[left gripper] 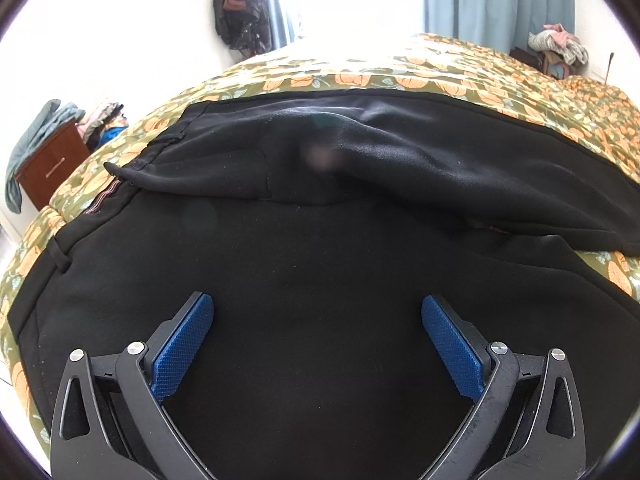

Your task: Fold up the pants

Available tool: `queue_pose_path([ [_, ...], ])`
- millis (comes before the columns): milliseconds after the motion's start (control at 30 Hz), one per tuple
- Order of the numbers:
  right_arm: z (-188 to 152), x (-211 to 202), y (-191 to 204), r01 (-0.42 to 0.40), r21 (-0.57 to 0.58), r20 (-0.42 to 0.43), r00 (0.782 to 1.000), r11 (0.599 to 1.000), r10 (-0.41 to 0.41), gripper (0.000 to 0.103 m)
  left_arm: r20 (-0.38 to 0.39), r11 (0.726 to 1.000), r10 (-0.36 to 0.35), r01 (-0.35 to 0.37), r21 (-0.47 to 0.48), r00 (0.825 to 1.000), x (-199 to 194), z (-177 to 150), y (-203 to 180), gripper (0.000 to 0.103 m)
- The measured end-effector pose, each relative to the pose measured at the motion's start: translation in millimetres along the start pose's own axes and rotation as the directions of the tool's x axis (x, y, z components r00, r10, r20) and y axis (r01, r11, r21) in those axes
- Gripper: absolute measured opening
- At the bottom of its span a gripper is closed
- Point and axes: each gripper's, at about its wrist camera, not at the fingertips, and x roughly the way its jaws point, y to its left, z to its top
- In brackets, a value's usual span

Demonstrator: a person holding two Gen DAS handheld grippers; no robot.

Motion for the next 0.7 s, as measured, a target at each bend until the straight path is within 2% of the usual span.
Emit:
queue_pose_path([
  [33, -2.0, 0.8, -2.8, -0.04, 0.015, 0.002, 0.999, 0.999, 0.04, 0.046, 0.0, 1.0, 0.001, -0.001, 0.001, 1.0, 0.1, -0.1, 0.0, 0.103],
  [67, -6.4, -6.9, -3.3, -0.068, 0.013, 0.043, 0.997, 0.998, 0.067, 0.026, 0.0, 1.0, 0.002, -0.002, 0.001, 1.0, 0.3, 0.0, 0.2, 0.103],
  [133, -18.3, -30.7, 0.2, -0.071, -0.023, 0.132, 0.989, 0.997, 0.073, 0.009, 0.0, 1.0, 0.002, -0.002, 0.001, 1.0, 0.2, -0.2, 0.8, 0.103],
  [200, -40.5, -66.5, 6.9, -0.104, -0.096, 0.214, 0.969, 0.99, 0.123, 0.009, -0.001, 1.0, 0.003, -0.003, 0.003, 1.0, 0.3, -0.3, 0.6, 0.103],
  [300, -92.2, -127.3, 13.7, -0.126, -0.212, 0.288, 0.939, 0.969, 0.185, 0.009, -0.001, 1.0, 0.008, -0.008, 0.005, 1.0, -0.1, -0.3, 0.7, 0.103],
  [367, -142.7, -170.2, 13.5, -0.137, -0.242, 0.337, 0.916, 0.96, 0.216, 0.008, -0.002, 1.0, 0.011, -0.011, 0.008, 1.0, -0.3, 0.3, 0.2, 0.103],
  [467, -223.6, -209.2, 9.0, -0.152, -0.229, 0.373, 0.899, 0.961, 0.231, 0.007, -0.005, 1.0, 0.022, -0.022, 0.015, 1.0, -0.3, 1.2, -1.2, 0.103],
  [533, -279.4, -215.1, -4.4, -0.164, -0.165, 0.362, 0.907, 0.973, 0.214, 0.001, -0.007, 0.999, 0.03, -0.029, 0.021, 1.0, -0.6, 2.0, -2.0, 0.103],
  [567, -310.1, -210.6, -17.0, -0.155, -0.104, 0.341, 0.922, 0.982, 0.181, 0.001, -0.01, 0.999, 0.033, -0.033, 0.024, 0.999, -0.6, 2.6, -2.9, 0.103],
  [667, -364.4, -192.2, -51.5, -0.089, 0.091, 0.235, 0.97, 0.992, 0.066, 0.004, -0.021, 0.998, 0.05, -0.049, 0.033, 0.999, -2.1, 4.3, -4.7, 0.103],
  [700, -376.8, -194.1, -59.2, -0.064, 0.149, 0.219, 0.975, 0.987, 0.03, 0.005, -0.025, 0.998, 0.055, -0.054, 0.035, 0.998, -2.9, 4.6, -5.2, 0.103],
])
